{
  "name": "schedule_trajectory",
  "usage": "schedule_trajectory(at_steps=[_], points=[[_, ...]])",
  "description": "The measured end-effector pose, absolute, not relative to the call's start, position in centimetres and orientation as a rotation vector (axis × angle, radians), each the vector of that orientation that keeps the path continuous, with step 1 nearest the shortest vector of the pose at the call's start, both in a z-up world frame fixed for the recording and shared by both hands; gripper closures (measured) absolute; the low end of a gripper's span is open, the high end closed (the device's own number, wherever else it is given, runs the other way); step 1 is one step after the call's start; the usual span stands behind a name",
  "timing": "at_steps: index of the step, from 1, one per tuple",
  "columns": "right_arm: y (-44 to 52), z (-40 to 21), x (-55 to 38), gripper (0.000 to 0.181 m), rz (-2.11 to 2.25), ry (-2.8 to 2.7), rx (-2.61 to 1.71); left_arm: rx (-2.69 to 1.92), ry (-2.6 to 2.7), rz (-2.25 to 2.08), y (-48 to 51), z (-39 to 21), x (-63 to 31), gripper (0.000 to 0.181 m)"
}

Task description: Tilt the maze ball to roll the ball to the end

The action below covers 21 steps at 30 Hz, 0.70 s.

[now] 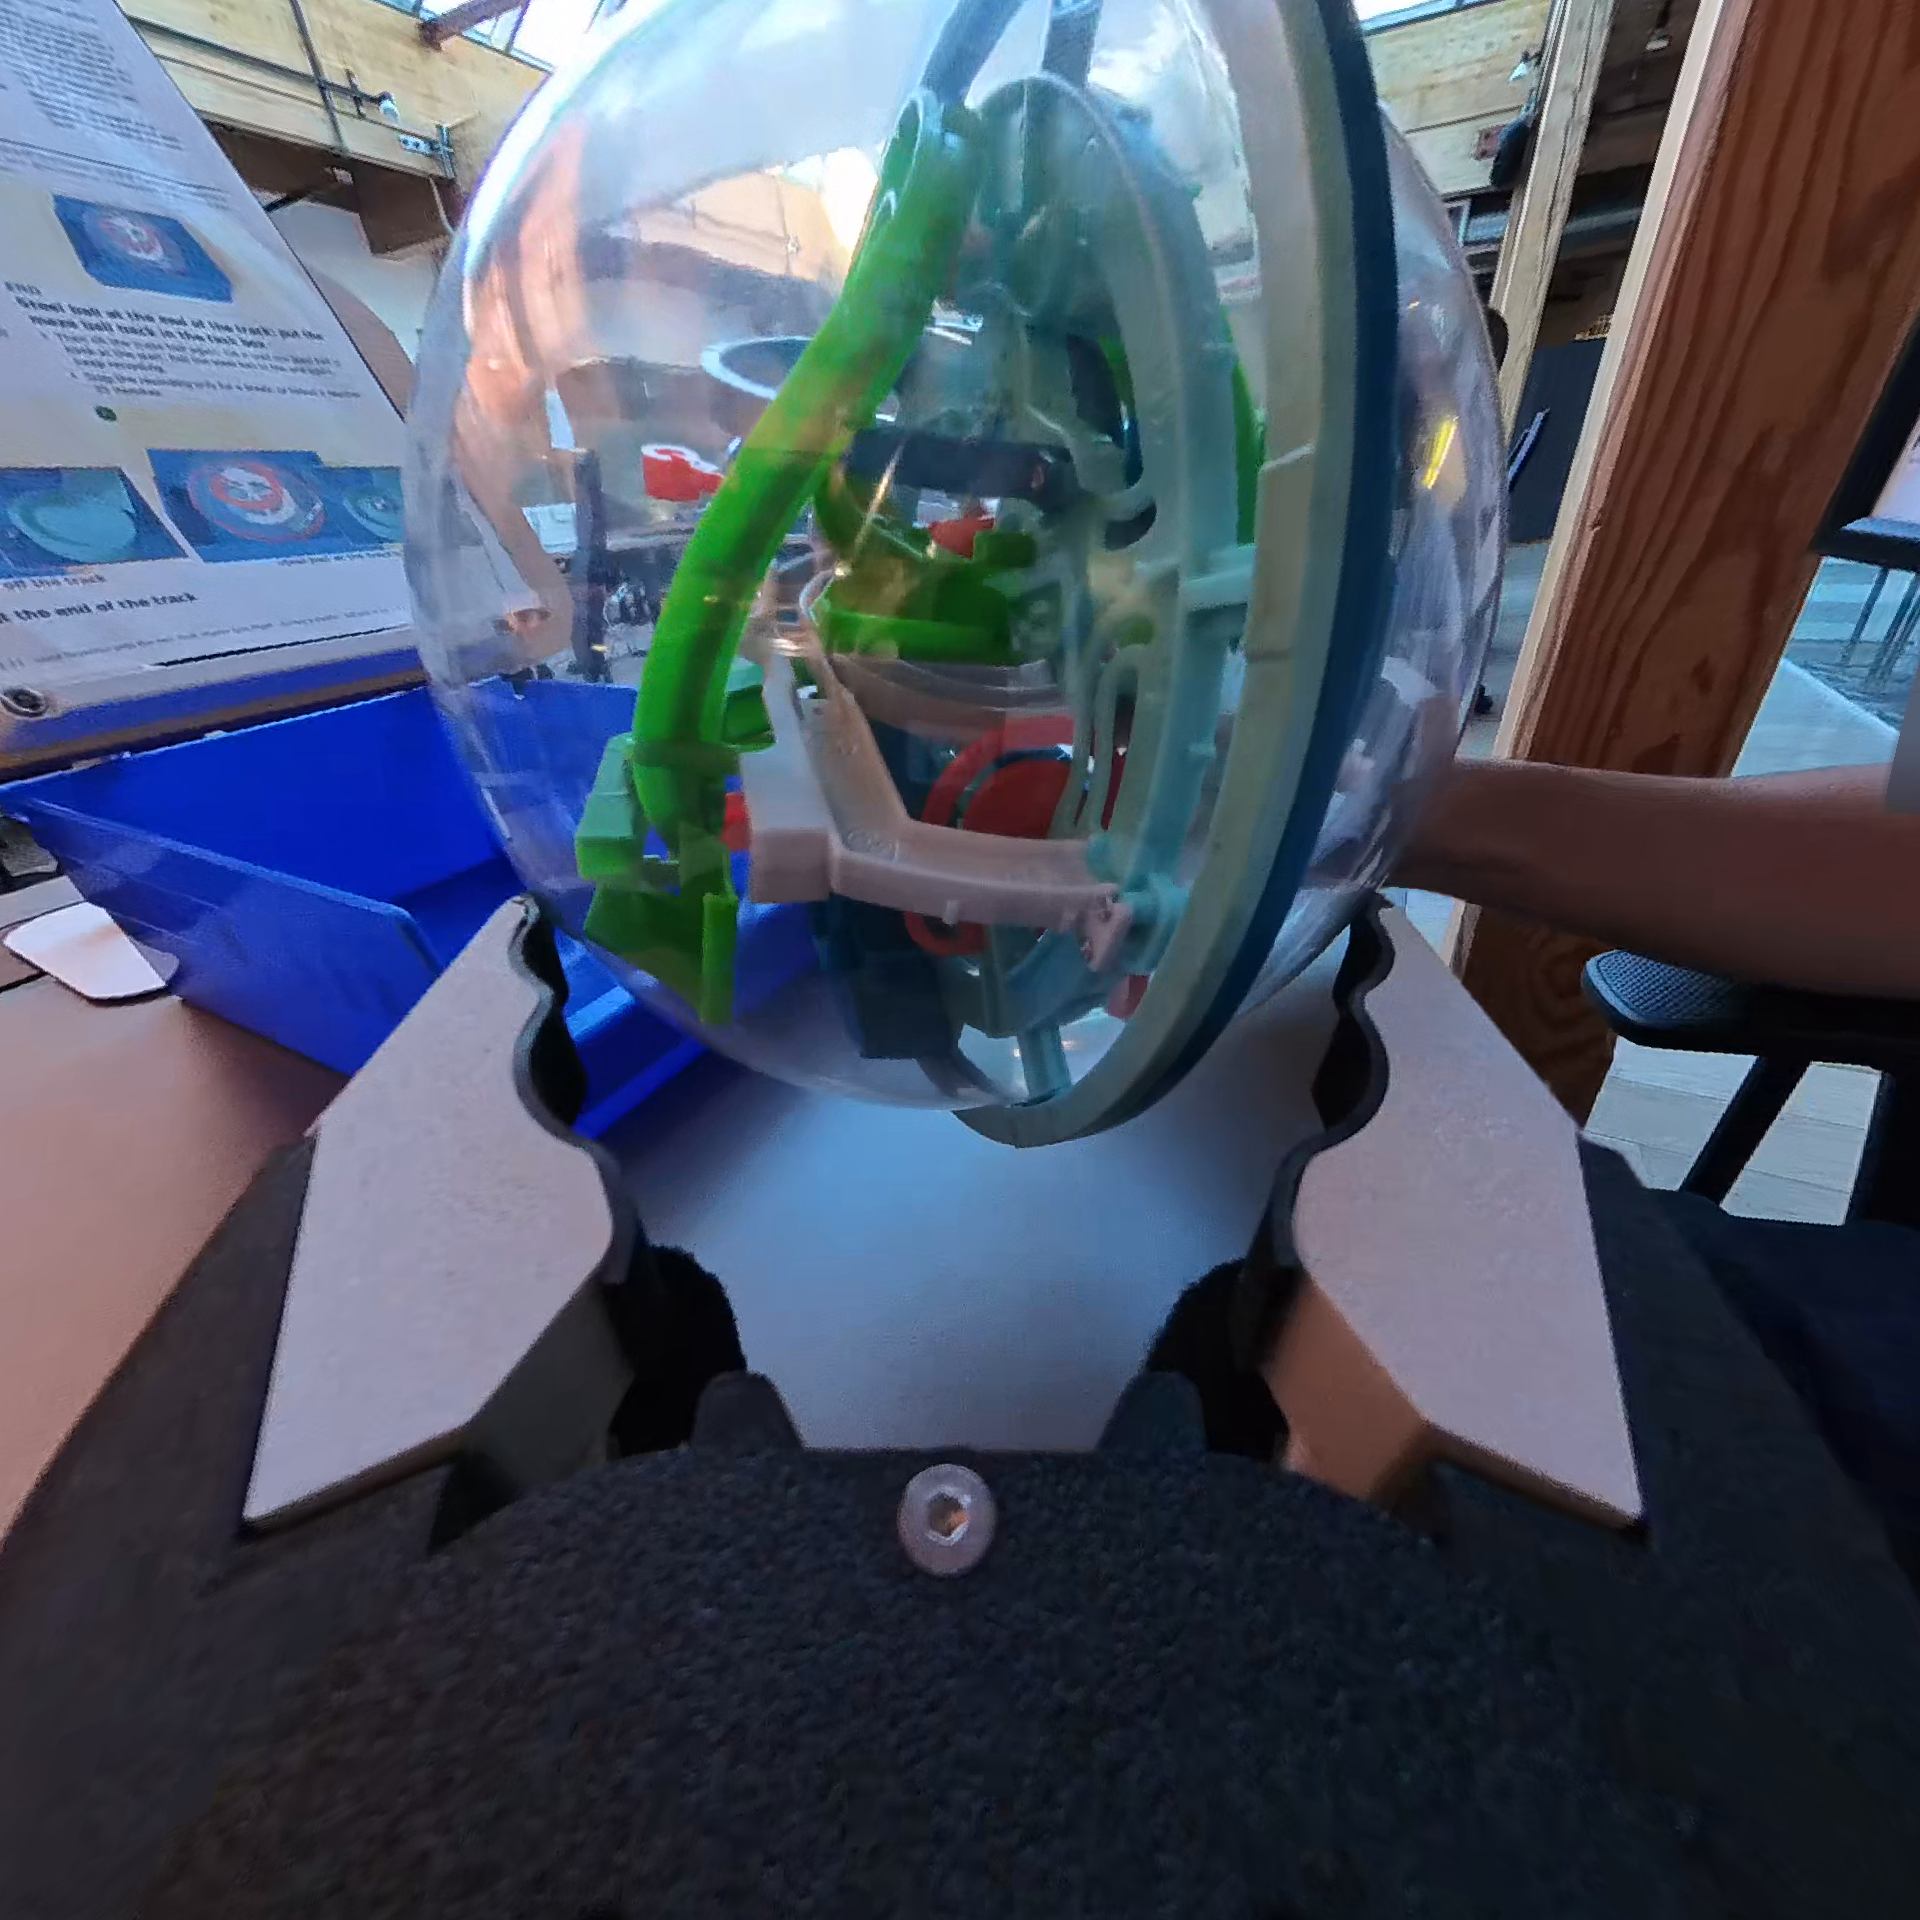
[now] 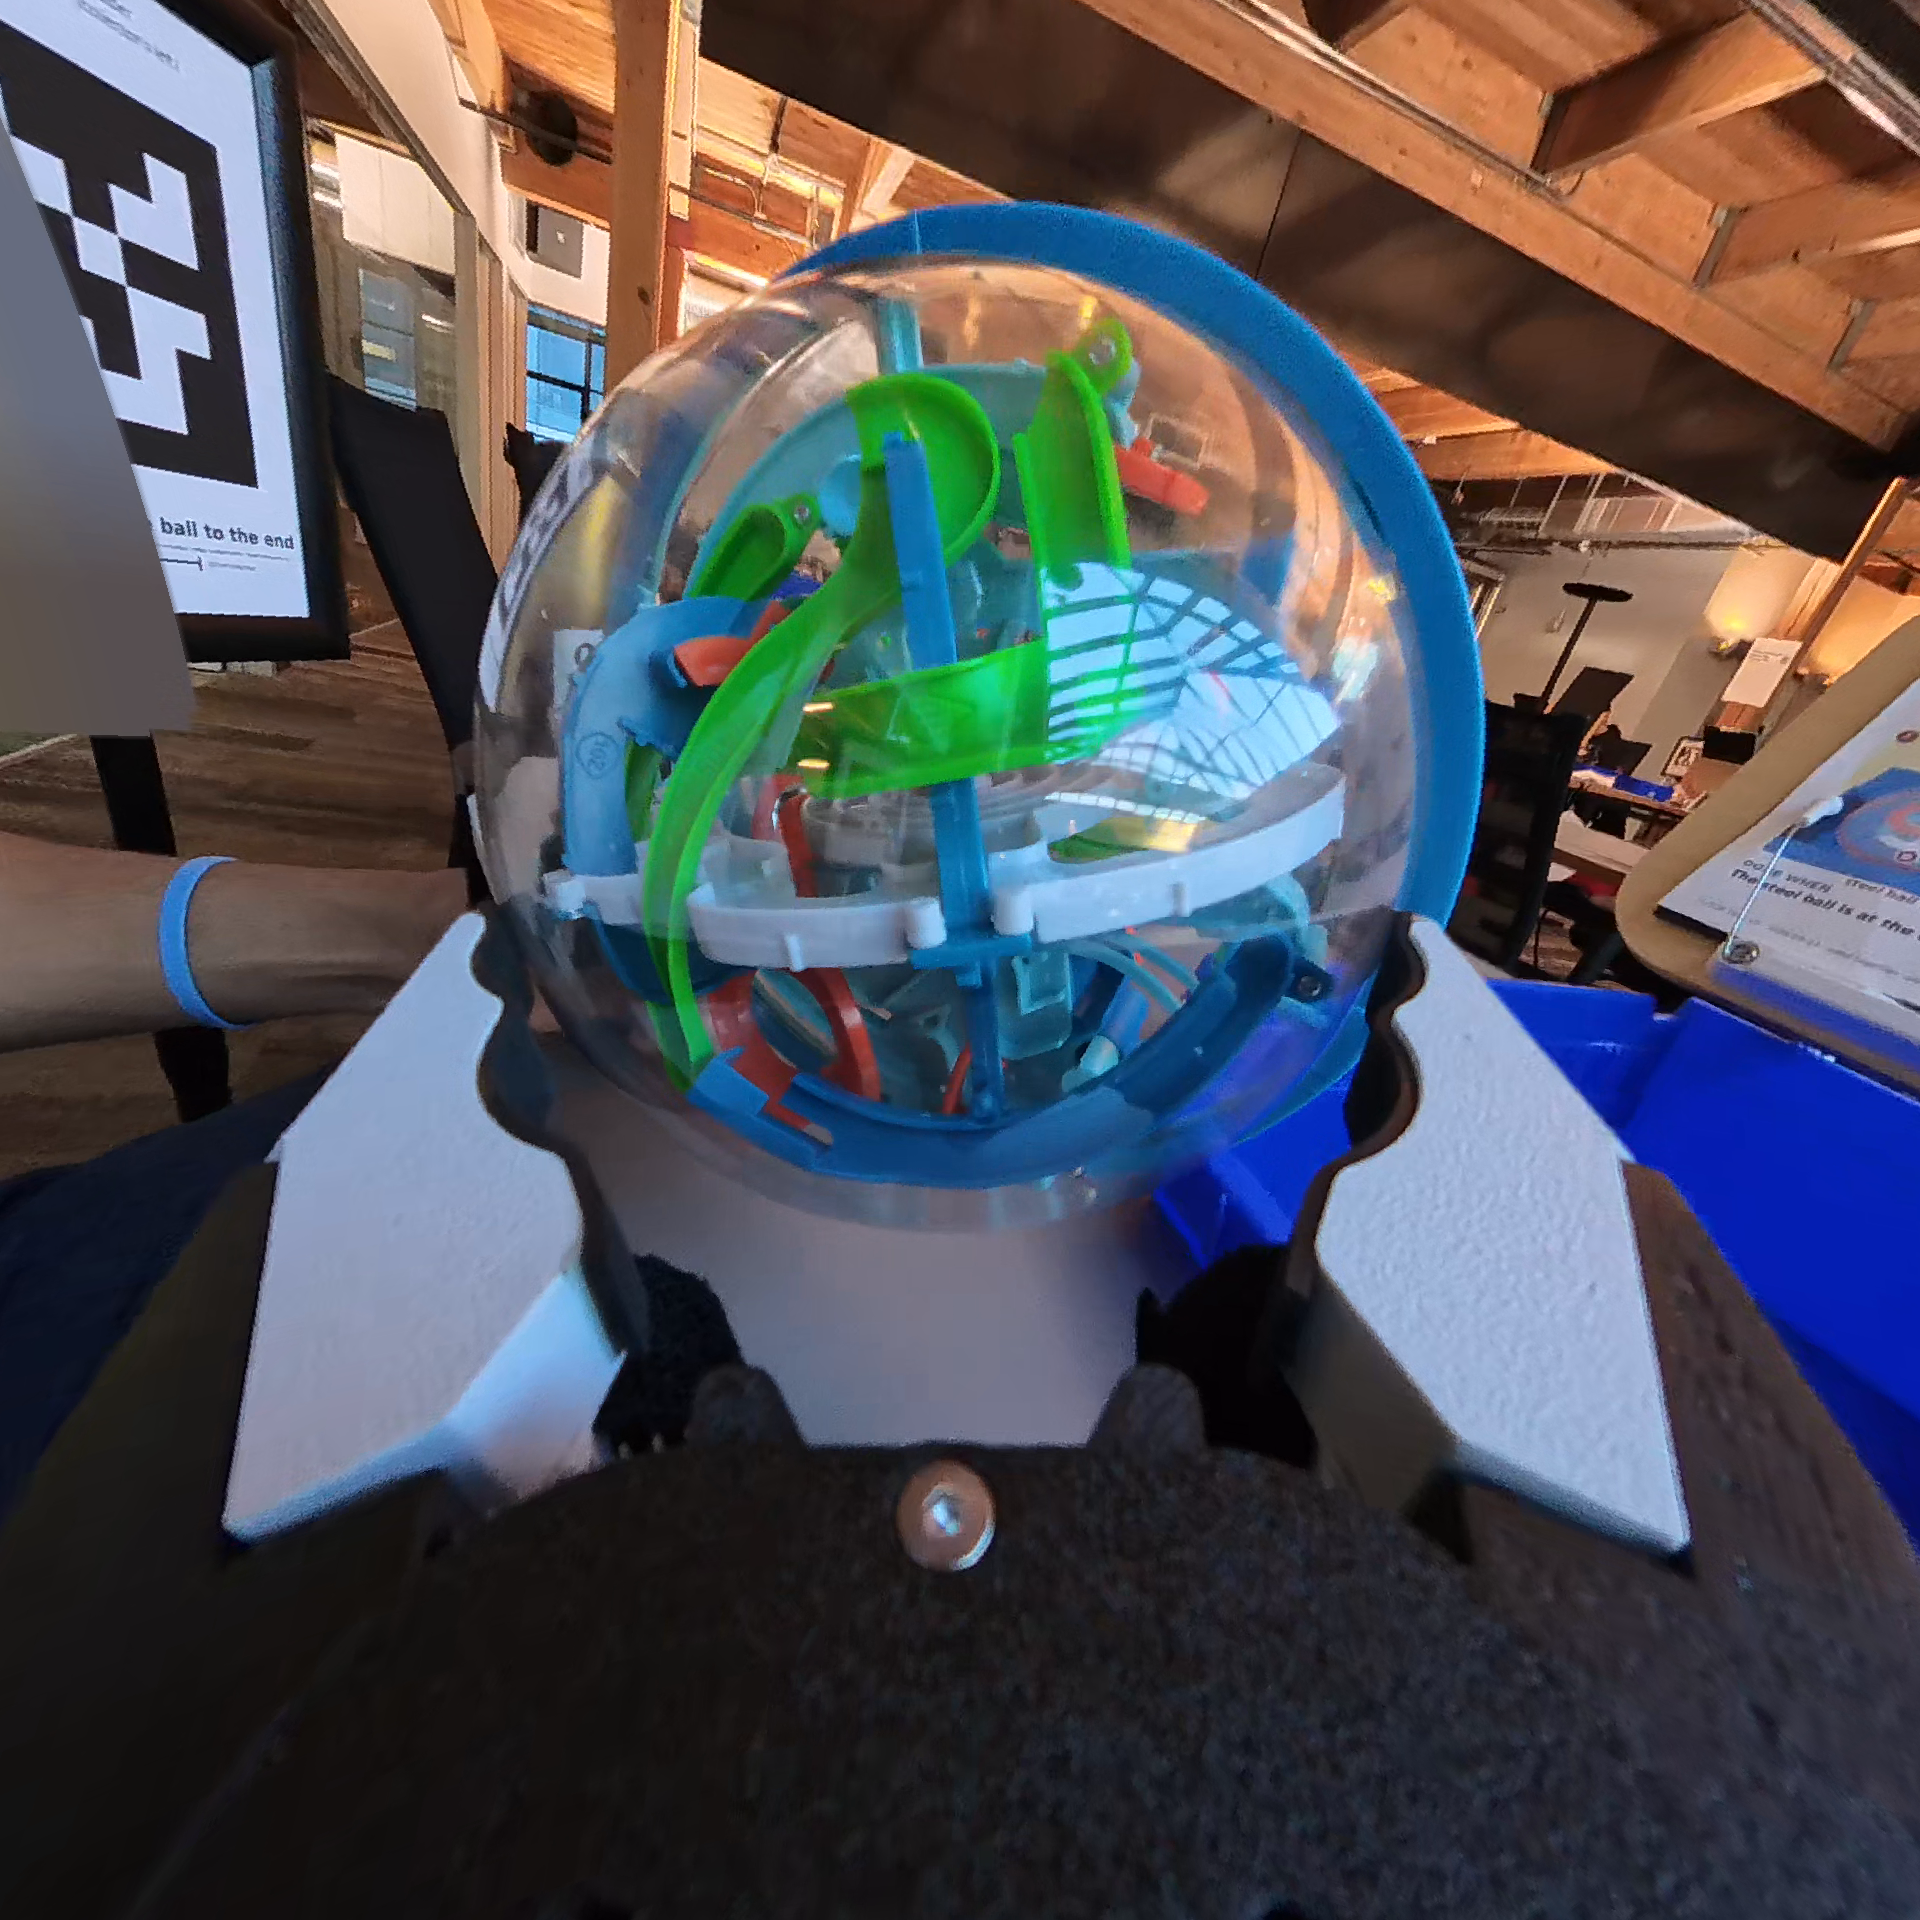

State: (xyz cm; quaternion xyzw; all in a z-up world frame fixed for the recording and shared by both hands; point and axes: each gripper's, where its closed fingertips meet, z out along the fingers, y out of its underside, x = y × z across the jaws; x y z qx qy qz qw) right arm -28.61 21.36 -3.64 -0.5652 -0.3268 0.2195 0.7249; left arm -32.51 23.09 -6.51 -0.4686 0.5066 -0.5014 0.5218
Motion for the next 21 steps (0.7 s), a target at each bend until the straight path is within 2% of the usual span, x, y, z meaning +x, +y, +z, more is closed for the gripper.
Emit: schedule_trajectory(at_steps=[9, 13, 21], points=[[22.7, -5.6, -28.4, 0.028, 0.602, -0.636, -1.405, -1.169, 1.18, -1.211, 24.1, -6.5, -32.8, 0.039], [20.7, -2.7, -28.5, 0.029, 0.47, -0.722, -1.165, -1.085, 1.222, -1.181, 22.7, -5.9, -32.4, 0.04], [17.7, 1.7, -28.3, 0.029, 0.381, -0.786, -1.023, -0.984, 1.278, -1.084, 20.3, -1.8, -32.1, 0.04]])
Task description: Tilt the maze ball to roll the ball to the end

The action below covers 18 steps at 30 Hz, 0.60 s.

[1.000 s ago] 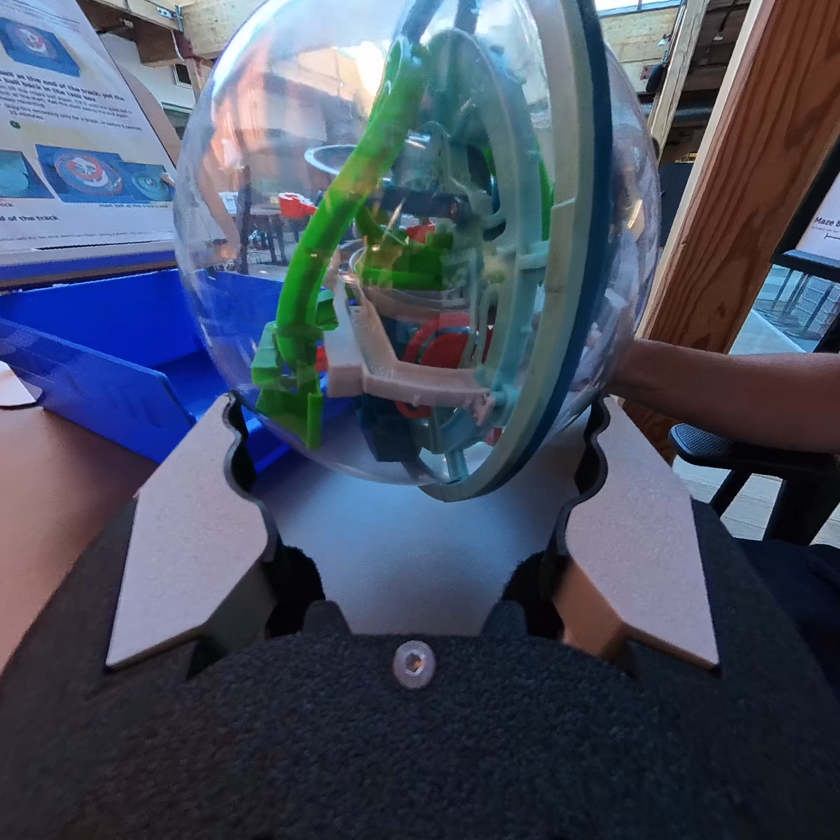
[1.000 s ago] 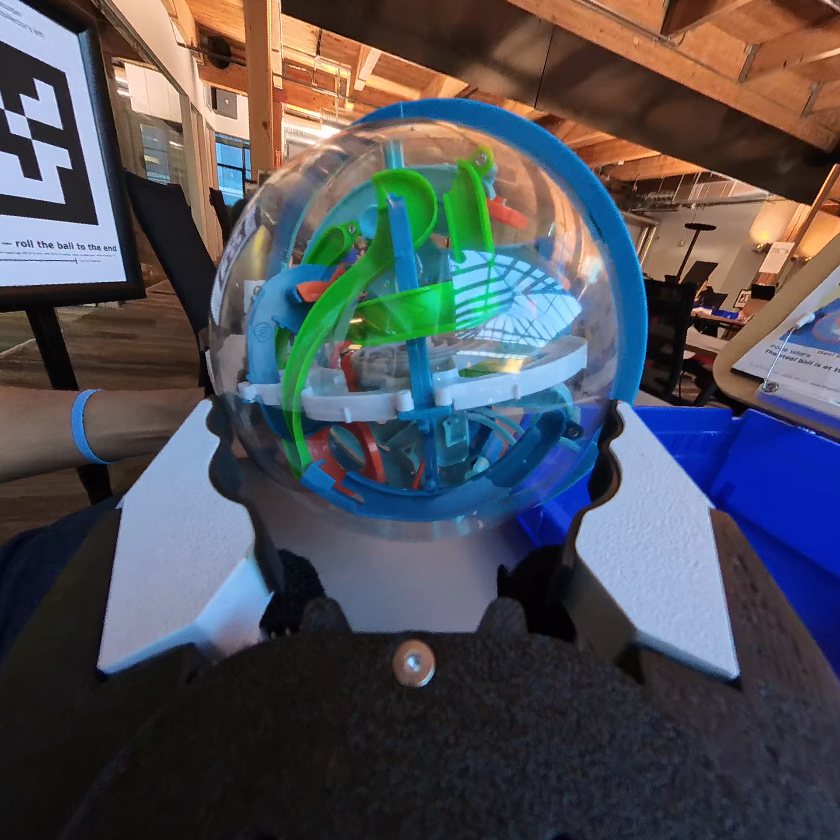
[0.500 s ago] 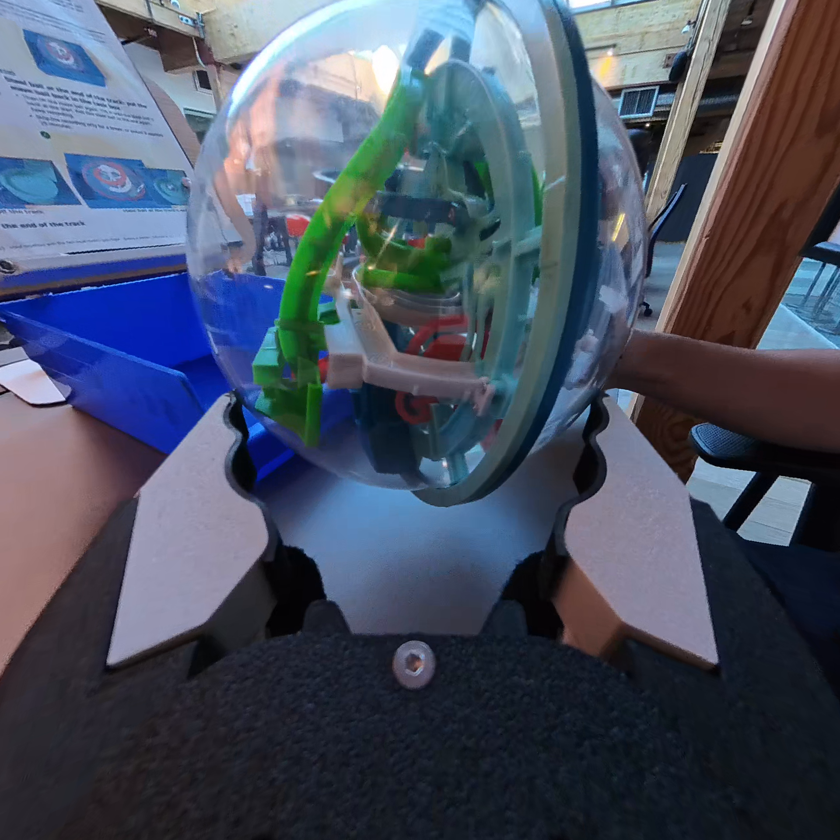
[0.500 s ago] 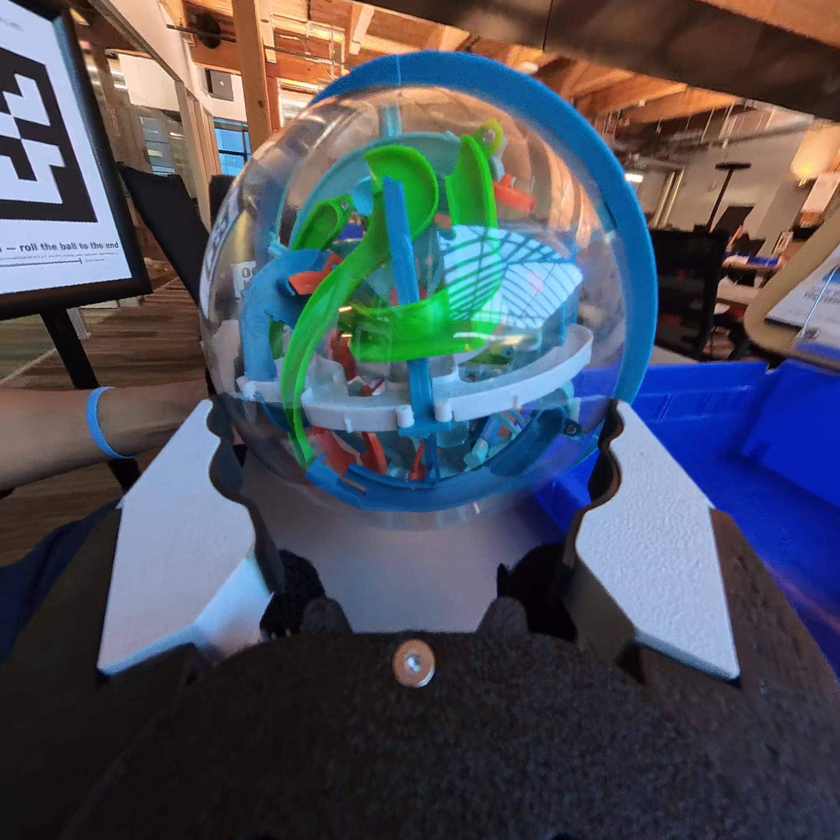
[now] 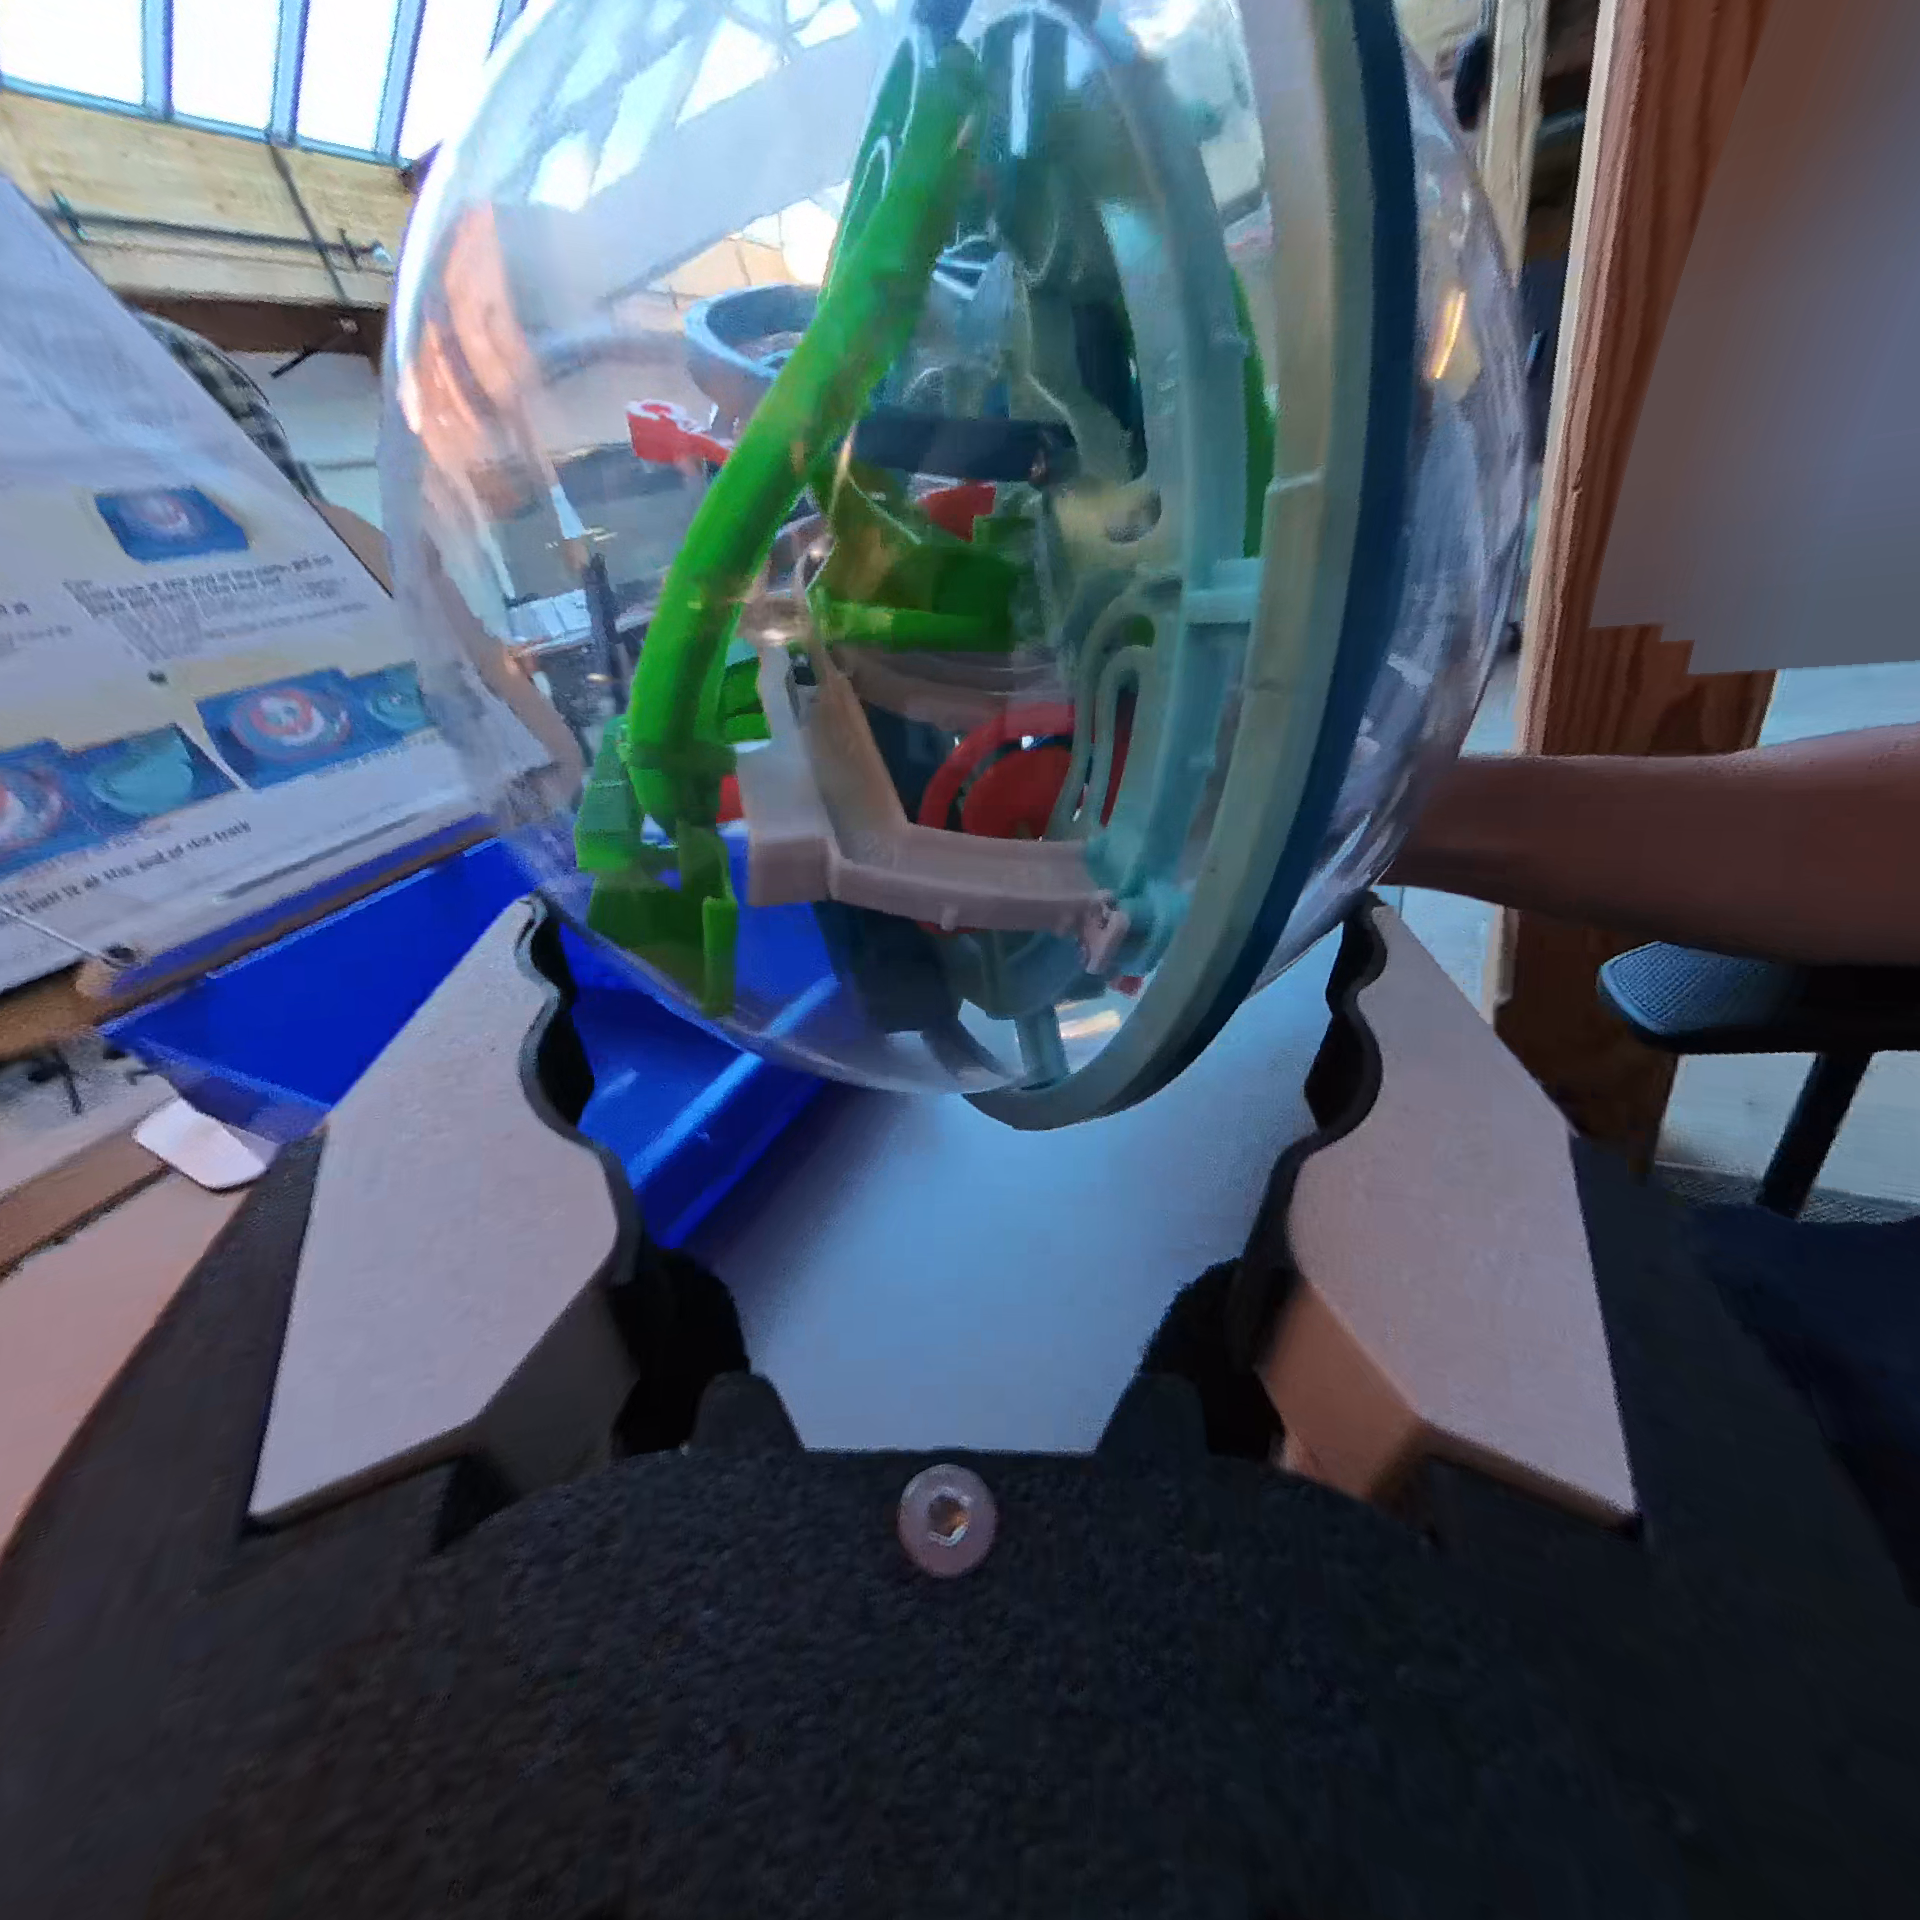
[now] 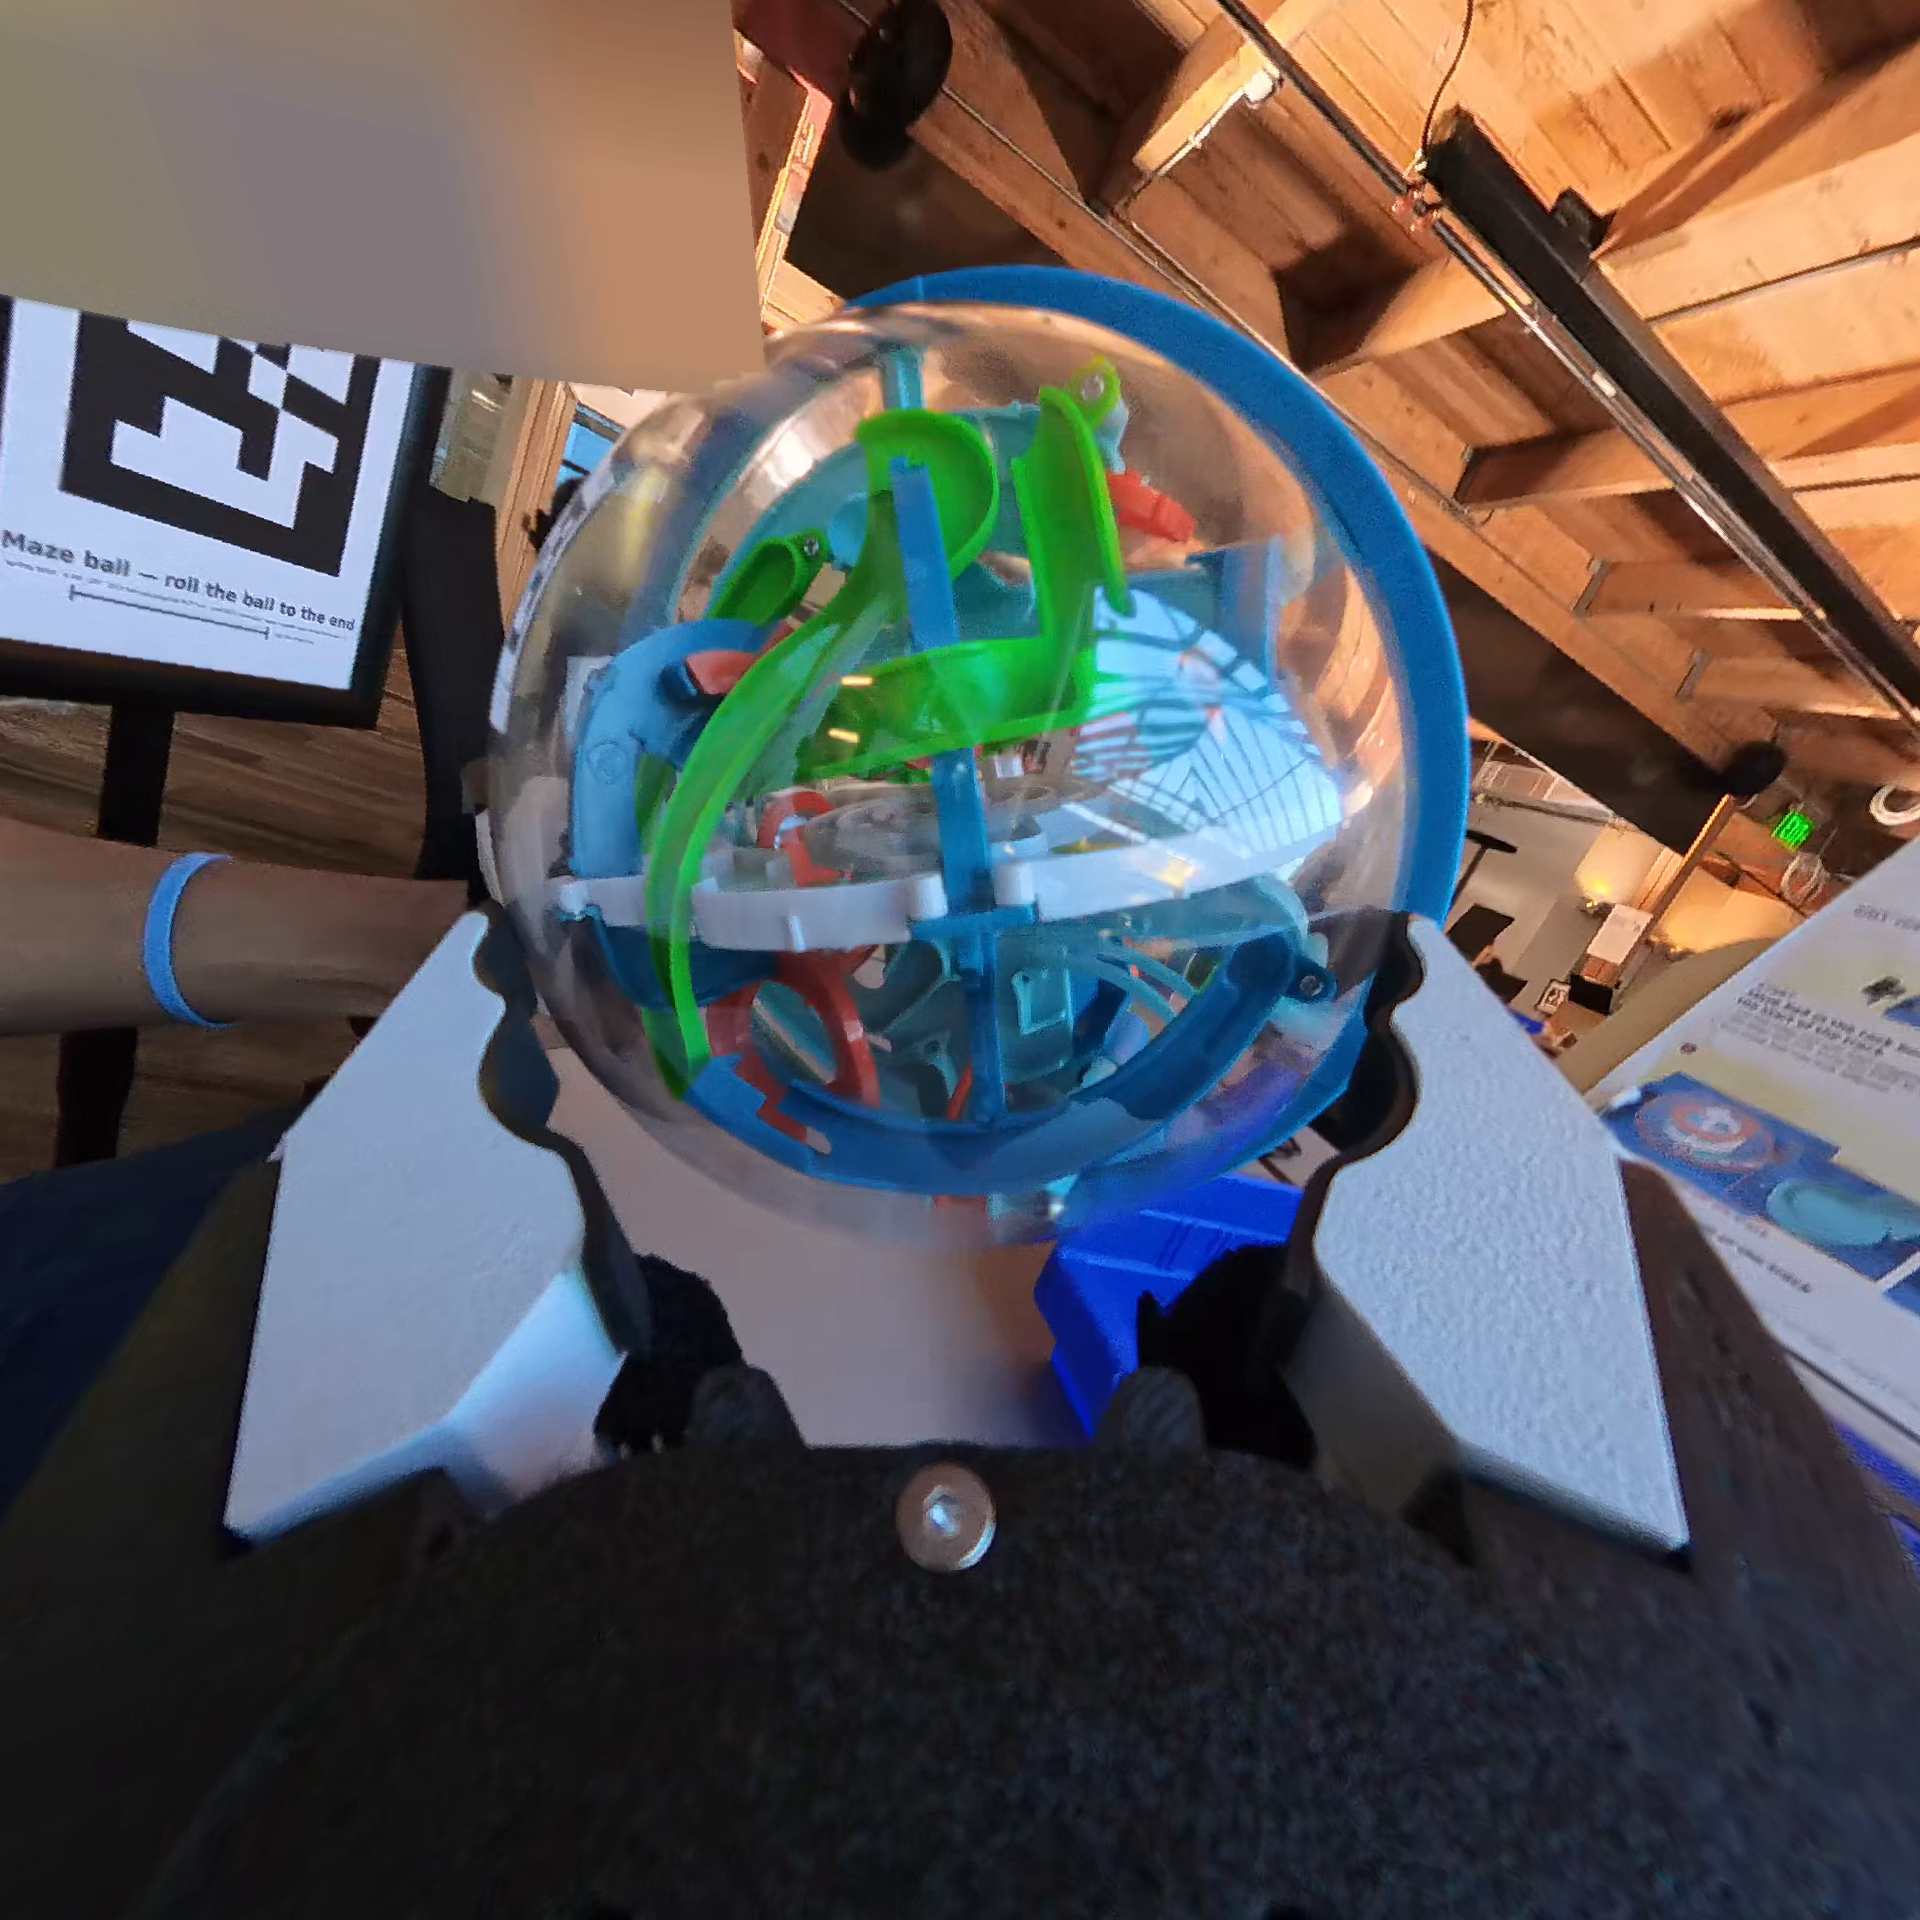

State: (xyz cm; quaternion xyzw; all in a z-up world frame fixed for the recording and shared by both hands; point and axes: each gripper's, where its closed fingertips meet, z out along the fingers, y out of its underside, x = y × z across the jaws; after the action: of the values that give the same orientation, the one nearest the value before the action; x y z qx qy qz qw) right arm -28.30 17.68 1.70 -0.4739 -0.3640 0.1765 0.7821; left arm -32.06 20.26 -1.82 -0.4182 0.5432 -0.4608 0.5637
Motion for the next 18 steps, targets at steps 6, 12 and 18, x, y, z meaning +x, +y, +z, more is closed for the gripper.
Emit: schedule_trajectory(at_steps=[6, 12, 18], points=[[16.2, 4.1, -28.7, 0.029, 0.384, -0.784, -0.976, -0.954, 1.314, -0.989, 18.8, 1.2, -32.7, 0.04], [16.5, 5.2, -28.8, 0.029, 0.464, -0.727, -1.064, -1.071, 1.31, -1.037, 18.7, 2.3, -33.0, 0.041], [17.1, 6.2, -28.8, 0.029, 0.592, -0.605, -1.174, -1.207, 1.257, -1.162, 18.8, 3.6, -33.3, 0.041]])
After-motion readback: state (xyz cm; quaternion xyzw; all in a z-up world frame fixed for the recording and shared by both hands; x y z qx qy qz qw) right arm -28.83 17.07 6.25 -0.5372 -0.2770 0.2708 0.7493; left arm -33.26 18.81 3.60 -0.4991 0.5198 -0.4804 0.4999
